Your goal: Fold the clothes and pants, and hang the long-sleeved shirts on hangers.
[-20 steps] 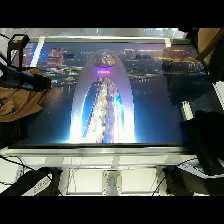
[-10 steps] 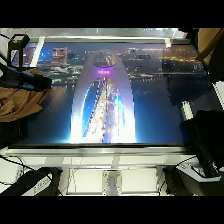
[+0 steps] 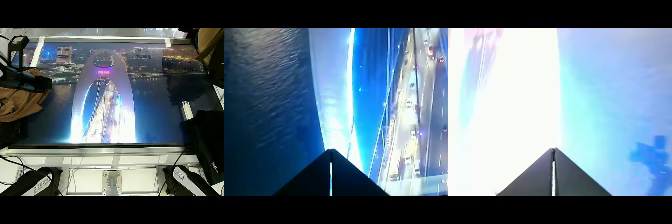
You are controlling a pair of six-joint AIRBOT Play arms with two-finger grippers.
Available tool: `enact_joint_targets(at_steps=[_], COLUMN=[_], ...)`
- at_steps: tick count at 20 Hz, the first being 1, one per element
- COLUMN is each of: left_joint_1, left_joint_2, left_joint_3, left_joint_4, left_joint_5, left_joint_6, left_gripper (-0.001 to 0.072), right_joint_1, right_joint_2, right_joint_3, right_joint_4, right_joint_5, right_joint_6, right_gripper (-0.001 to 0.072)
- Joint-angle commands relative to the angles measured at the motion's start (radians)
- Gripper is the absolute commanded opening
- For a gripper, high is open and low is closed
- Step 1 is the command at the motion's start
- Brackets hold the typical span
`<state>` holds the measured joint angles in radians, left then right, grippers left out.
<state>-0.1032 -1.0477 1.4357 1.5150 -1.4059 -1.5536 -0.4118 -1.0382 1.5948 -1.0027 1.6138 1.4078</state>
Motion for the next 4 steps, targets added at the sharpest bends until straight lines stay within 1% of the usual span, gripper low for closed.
enact_joint_targets(at_steps=[1, 4], left_joint_1=[0.001, 0.001], left_joint_2=[-0.001, -0.001], left_joint_3=[0.0, 0.0], left_joint_4=[0.0, 0.0], left_joint_5=[-0.002, -0.002], left_joint_6=[-0.003, -0.003], left_gripper=[0.0011, 0.0011], right_joint_1=[0.168, 0.178], right_joint_2=[-0.005, -0.005], right_joint_3=[0.002, 0.002], right_joint_4=[-0.083, -0.082], right_joint_5=[-0.009, 0.014], right_joint_6=[-0.014, -0.014], right_gripper=[0.002, 0.002])
